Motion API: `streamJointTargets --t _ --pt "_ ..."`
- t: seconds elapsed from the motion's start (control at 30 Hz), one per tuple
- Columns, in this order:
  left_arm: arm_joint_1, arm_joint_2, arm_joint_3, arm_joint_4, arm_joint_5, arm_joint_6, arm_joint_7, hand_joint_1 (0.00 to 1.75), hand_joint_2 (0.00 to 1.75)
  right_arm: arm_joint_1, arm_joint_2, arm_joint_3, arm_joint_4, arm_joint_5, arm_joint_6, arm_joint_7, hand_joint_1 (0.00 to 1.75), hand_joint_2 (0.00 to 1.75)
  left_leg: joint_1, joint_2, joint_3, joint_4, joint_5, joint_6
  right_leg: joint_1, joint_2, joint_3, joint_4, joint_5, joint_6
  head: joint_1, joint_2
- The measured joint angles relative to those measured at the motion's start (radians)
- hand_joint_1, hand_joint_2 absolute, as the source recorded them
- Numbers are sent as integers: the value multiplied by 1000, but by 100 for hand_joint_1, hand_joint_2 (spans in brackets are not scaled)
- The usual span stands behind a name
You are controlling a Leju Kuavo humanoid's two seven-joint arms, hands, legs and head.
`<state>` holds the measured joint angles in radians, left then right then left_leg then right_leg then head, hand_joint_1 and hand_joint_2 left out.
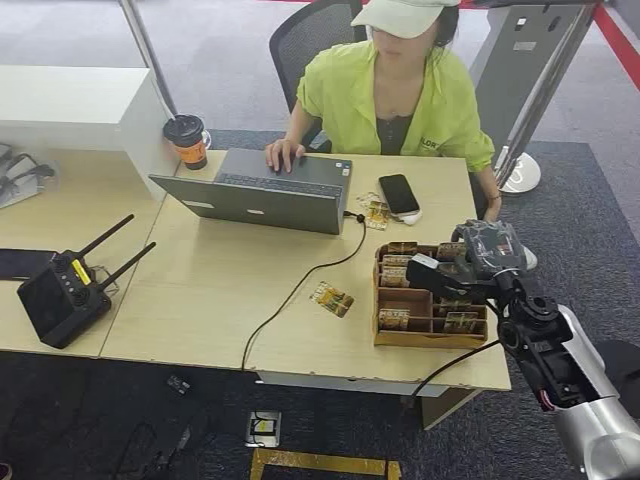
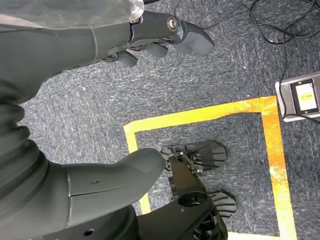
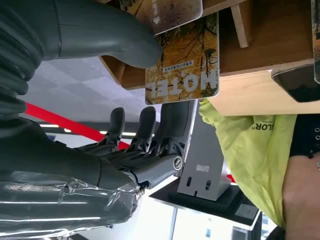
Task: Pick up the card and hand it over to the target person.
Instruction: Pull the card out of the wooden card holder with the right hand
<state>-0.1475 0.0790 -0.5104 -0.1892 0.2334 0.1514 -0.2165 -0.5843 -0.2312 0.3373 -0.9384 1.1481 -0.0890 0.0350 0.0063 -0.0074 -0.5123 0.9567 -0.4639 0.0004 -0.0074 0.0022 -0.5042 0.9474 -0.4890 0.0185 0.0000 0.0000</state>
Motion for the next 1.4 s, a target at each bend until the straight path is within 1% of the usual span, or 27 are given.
streamJointTargets --t 0.13,0.3,0.43,0.47,0.53,0.7,0.83,0.9,1.2,1.4 --pt "0 0 0 0 0 0 -1 0 175 1 2 -2 -1 3 -3 0 110 175 0 0 0 0 0 0 0 0 0 0 0 0 0 0" --pt "1 0 2 0 2 1 -3 0 175 0 5 -5 -1 8 -4 -2 96 175 0 -1 0 0 0 0 0 0 0 0 -1 0 0 0" --pt "2 1 2 1 3 2 -3 0 175 -3 7 -6 0 9 -5 -2 111 175 0 0 0 0 0 0 0 0 0 0 0 0 0 0" --pt "3 2 3 1 3 3 -3 0 175 -3 7 -6 0 10 -5 -2 112 175 0 0 0 0 0 0 0 0 0 0 0 0 0 0" --pt "3 2 3 1 3 4 -4 0 175 -4 7 -7 -3 11 -4 -3 108 175 0 0 0 0 0 0 0 0 0 0 0 0 0 0" --pt "4 2 4 1 5 5 -5 0 175 0 -5 -12 -33 8 4 -5 111 175 0 0 0 0 0 0 0 0 0 0 0 0 0 0" --pt "6 2 6 1 7 5 -6 0 175 7 -18 -21 -67 1 10 -6 106 175 0 -1 0 1 0 0 0 -1 0 1 -1 0 0 0" --pt "7 3 6 1 7 5 -5 0 175 12 -24 -24 -92 -2 18 -5 107 175 0 -1 -1 1 0 0 0 -1 0 1 -1 0 0 0" --pt "8 5 8 1 10 7 -9 0 175 32 -45 -14 -181 -12 83 0 115 175 0 -2 -1 1 0 0 0 -2 -1 1 -1 0 0 0" --pt "12 7 7 2 10 7 -9 0 175 48 -64 -13 -248 -20 128 12 129 175 0 -2 -1 1 0 0 0 -2 -1 1 -1 0 0 0"
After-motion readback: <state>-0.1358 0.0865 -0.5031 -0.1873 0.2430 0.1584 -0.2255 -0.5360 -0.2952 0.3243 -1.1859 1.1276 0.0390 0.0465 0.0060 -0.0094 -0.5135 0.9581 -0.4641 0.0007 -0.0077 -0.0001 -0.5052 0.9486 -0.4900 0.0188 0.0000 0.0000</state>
